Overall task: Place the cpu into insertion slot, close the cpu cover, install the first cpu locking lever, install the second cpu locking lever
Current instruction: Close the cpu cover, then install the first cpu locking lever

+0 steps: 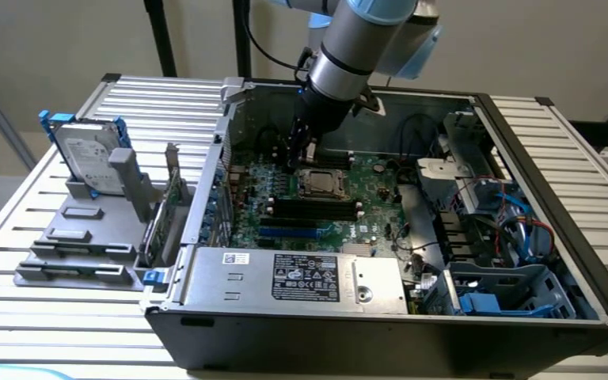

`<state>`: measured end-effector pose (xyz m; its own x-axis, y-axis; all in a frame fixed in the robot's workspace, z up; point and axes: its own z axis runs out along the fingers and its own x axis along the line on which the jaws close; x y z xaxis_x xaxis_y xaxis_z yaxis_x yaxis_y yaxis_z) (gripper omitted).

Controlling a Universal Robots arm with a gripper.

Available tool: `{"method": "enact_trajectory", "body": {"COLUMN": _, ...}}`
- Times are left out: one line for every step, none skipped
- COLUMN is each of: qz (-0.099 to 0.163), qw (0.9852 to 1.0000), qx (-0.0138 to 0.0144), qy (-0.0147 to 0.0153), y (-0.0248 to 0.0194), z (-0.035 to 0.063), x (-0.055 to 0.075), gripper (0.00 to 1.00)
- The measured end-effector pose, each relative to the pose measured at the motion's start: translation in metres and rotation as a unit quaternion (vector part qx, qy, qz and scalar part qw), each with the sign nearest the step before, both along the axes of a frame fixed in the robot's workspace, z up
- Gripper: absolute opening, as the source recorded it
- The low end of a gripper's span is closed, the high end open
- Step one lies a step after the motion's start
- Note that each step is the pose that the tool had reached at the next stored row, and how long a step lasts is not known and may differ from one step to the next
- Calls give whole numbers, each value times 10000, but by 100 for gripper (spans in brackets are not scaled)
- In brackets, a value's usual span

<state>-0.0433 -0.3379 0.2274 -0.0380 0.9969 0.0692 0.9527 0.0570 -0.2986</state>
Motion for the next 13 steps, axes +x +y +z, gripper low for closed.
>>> {"method": "enact_trajectory", "body": {"qz": 0, "qw": 10000, "qx": 0, "qy": 0, "y": 0, "z": 0, "x": 0, "gripper": 11}}
{"method": "enact_trajectory", "body": {"qz": 0, "qw": 10000, "qx": 0, "qy": 0, "y": 0, "z": 0, "x": 0, "gripper": 11}}
{"method": "enact_trajectory", "body": {"qz": 0, "qw": 10000, "qx": 0, "qy": 0, "y": 0, "z": 0, "x": 0, "gripper": 11}}
{"method": "enact_trajectory", "body": {"qz": 0, "qw": 10000, "qx": 0, "qy": 0, "y": 0, "z": 0, "x": 0, "gripper": 11}}
{"method": "enact_trajectory", "body": {"qz": 0, "qw": 10000, "qx": 0, "qy": 0, "y": 0, "z": 0, "x": 0, "gripper": 11}}
{"method": "enact_trajectory", "body": {"qz": 0, "qw": 10000, "qx": -1, "qy": 0, "y": 0, "z": 0, "x": 0, "gripper": 11}}
{"method": "enact_trajectory", "body": {"qz": 0, "qw": 10000, "qx": -1, "qy": 0, "y": 0, "z": 0, "x": 0, "gripper": 11}}
{"method": "enact_trajectory", "body": {"qz": 0, "qw": 10000, "qx": 0, "qy": 0, "y": 0, "z": 1, "x": 0, "gripper": 11}}
{"method": "enact_trajectory", "body": {"qz": 0, "qw": 10000, "qx": 0, "qy": 0, "y": 0, "z": 0, "x": 0, "gripper": 11}}
{"method": "enact_trajectory", "body": {"qz": 0, "qw": 10000, "qx": 0, "qy": 0, "y": 0, "z": 0, "x": 0, "gripper": 11}}
{"method": "enact_trajectory", "body": {"qz": 0, "qw": 10000, "qx": 0, "qy": 0, "y": 0, "z": 0, "x": 0, "gripper": 11}}
{"method": "enact_trajectory", "body": {"qz": 0, "qw": 10000, "qx": -1, "qy": 0, "y": 0, "z": 0, "x": 0, "gripper": 11}}
{"method": "enact_trajectory", "body": {"qz": -1, "qw": 10000, "qx": 0, "qy": 0, "y": 0, "z": 0, "x": -1, "gripper": 11}}
